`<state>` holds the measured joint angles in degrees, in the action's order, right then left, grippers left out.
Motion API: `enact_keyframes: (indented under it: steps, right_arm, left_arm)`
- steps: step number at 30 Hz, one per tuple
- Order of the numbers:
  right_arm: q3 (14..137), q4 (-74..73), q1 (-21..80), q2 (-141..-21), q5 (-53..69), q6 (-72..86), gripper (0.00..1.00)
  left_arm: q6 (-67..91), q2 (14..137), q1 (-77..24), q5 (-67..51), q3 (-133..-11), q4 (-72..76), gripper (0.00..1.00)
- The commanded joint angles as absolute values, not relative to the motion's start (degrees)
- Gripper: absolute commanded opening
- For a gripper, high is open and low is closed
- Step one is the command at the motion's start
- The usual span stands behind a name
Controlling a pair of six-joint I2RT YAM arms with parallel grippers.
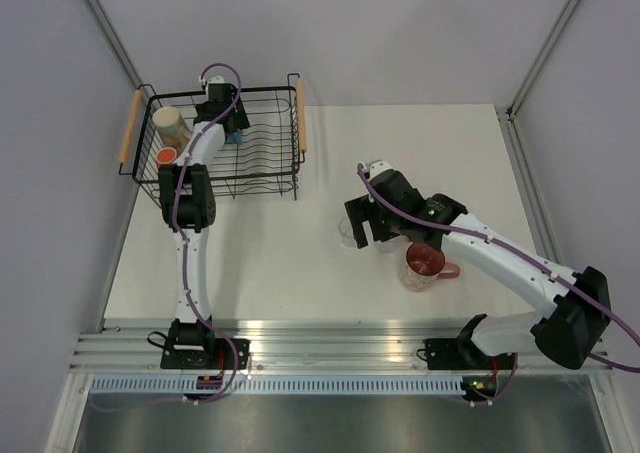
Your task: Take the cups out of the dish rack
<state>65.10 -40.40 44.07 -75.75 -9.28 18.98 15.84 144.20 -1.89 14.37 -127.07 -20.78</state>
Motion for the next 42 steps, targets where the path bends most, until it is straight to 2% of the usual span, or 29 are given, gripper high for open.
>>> enact_keyframes:
  steps: [1, 3, 22, 28, 32, 42]
  right_arm:
    - [64.42, -38.76, 44.21, -73.04, -9.32, 18.19, 0.98]
    - [64.25, -38.85, 44.12, -72.17, -9.23, 18.19, 0.98]
    - [60.47, -35.16, 44.12, -61.35, -7.12, 18.9, 0.98]
    - [57.14, -24.98, 44.12, -55.91, -3.88, 20.03, 0.98]
    - [52.22, -13.4, 44.12, -53.71, 1.83, 22.06, 0.98]
    - [43.51, 7.63, 44.21, -56.69, 13.53, 28.74, 0.98]
  left_arm:
    - [11.95, 143.09, -2.02, 14.5, -124.9, -17.31, 0.18]
    - [12.48, 141.51, -2.2, 14.59, -122.36, -16.97, 0.03]
    - [16.86, 107.07, -8.0, 15.21, -105.48, -15.29, 0.02]
    - [30.55, 92.04, -8.7, 2.04, -94.15, -15.82, 0.02]
    - [39.44, 81.58, -9.58, -11.04, -78.54, -10.47, 0.02]
    - [59.05, 63.03, -12.65, -27.59, -51.43, 6.4, 0.02]
